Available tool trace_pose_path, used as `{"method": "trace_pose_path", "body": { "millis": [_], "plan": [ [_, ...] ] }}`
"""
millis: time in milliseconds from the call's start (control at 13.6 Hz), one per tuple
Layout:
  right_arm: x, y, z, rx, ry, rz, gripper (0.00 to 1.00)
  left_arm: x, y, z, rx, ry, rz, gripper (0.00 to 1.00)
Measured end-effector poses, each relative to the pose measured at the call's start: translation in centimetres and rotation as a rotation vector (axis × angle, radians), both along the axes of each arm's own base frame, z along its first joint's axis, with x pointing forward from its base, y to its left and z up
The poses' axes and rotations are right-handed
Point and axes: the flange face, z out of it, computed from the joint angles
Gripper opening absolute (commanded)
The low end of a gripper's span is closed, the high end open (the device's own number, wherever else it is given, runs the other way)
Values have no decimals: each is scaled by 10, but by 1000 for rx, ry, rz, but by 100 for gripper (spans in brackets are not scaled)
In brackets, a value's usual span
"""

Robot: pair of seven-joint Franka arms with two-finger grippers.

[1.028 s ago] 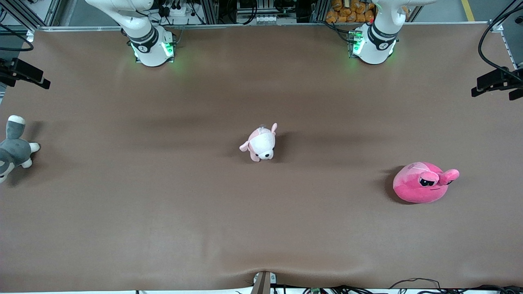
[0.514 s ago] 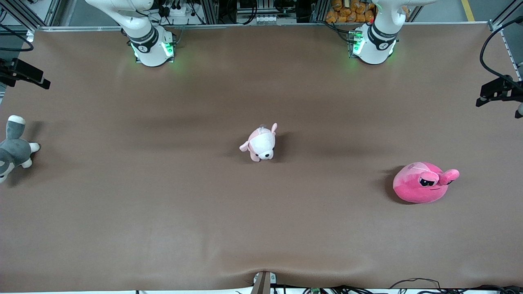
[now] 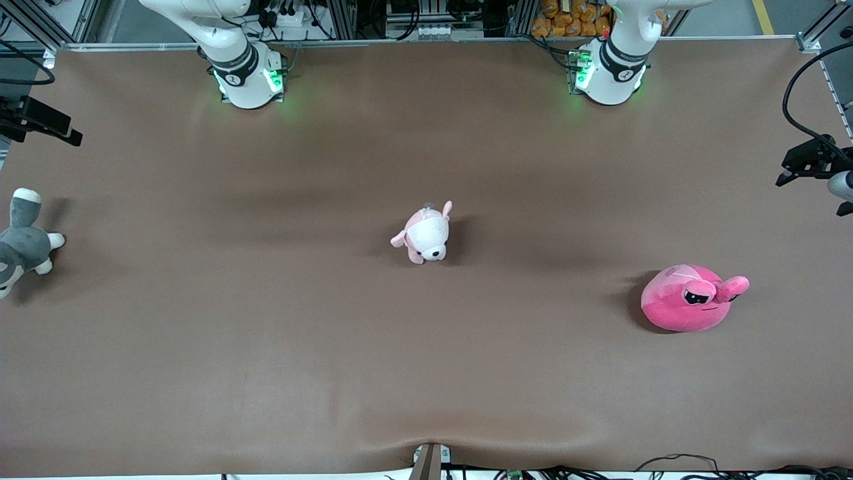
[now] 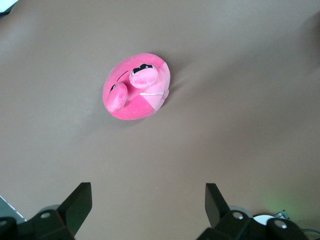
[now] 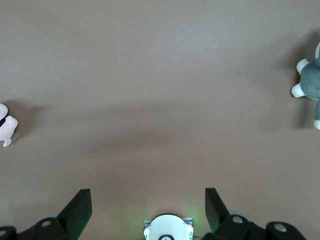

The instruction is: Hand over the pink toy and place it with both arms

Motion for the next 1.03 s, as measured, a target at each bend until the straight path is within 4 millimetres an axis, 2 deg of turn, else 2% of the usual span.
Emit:
{"method": "trace_pose_path", "body": {
  "millis": [661,808,1028],
  "plan": [
    [0,0,-1,0,1,-1,100,18,2,-21,5,-12,-134,100],
    [0,-1,-1,0,1,-1,100,24,14,-29,9,-20,-159,100],
    [0,-1,-1,0,2,-2,100,36,36,-54,10,-8,-194,100]
  ]
}}
